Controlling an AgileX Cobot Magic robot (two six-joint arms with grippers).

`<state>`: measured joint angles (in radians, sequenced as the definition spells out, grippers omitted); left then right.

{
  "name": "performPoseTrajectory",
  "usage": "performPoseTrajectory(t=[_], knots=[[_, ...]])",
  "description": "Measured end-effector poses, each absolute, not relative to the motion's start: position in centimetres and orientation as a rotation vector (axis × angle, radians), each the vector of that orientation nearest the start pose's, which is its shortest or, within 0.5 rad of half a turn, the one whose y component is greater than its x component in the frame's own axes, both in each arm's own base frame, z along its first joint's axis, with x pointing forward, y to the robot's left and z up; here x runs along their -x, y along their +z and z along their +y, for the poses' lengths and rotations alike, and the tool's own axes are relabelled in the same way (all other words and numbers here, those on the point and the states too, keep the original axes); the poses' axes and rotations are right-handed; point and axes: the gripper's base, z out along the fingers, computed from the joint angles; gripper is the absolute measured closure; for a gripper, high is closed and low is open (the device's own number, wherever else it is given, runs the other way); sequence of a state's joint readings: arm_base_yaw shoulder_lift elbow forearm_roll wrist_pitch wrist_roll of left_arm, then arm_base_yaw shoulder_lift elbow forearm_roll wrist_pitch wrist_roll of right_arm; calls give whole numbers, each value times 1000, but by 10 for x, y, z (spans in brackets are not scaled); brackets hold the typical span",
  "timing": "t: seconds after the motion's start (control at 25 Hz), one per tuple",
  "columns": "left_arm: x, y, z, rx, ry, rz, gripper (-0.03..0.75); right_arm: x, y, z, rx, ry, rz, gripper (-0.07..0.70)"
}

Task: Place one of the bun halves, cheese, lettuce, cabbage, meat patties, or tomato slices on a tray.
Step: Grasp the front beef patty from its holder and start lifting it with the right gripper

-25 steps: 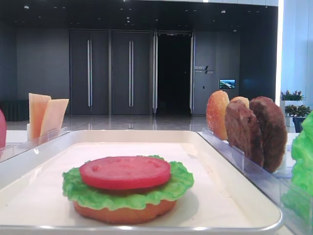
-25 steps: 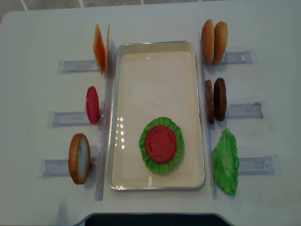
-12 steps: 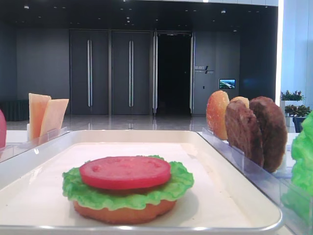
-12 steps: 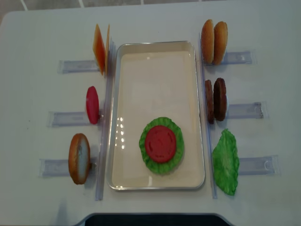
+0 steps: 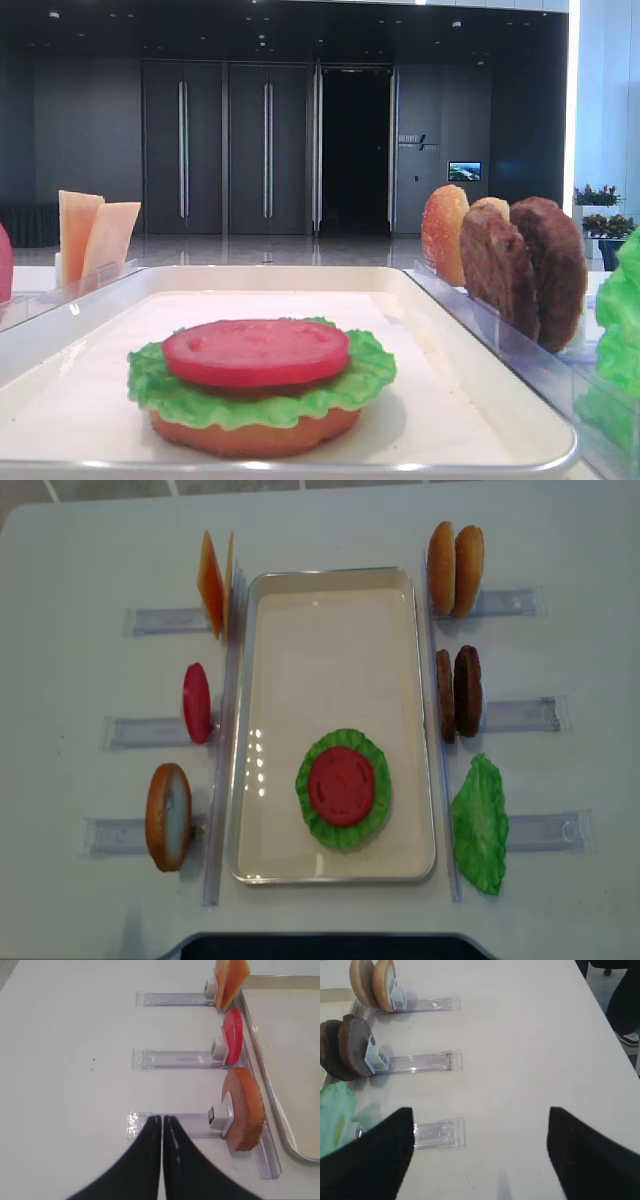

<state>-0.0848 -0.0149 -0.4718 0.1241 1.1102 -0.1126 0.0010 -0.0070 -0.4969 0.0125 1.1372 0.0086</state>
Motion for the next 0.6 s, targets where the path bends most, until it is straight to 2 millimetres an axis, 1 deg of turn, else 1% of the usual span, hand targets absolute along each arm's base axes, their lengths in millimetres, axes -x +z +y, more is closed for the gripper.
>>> performPoseTrajectory(t=[0.12,0.2,0.44,0.6], knots=[[6,266,11,38,31,2100,715,9,270,1,-10,21,2120,83],[6,266,11,38,31,2100,715,3,271,1,-11,23,2159,83],[6,266,11,38,31,2100,715,-34,273,3,-16,54,2401,83],[6,266,11,38,31,2100,715,-61,282,4,-20,70,2525,83]])
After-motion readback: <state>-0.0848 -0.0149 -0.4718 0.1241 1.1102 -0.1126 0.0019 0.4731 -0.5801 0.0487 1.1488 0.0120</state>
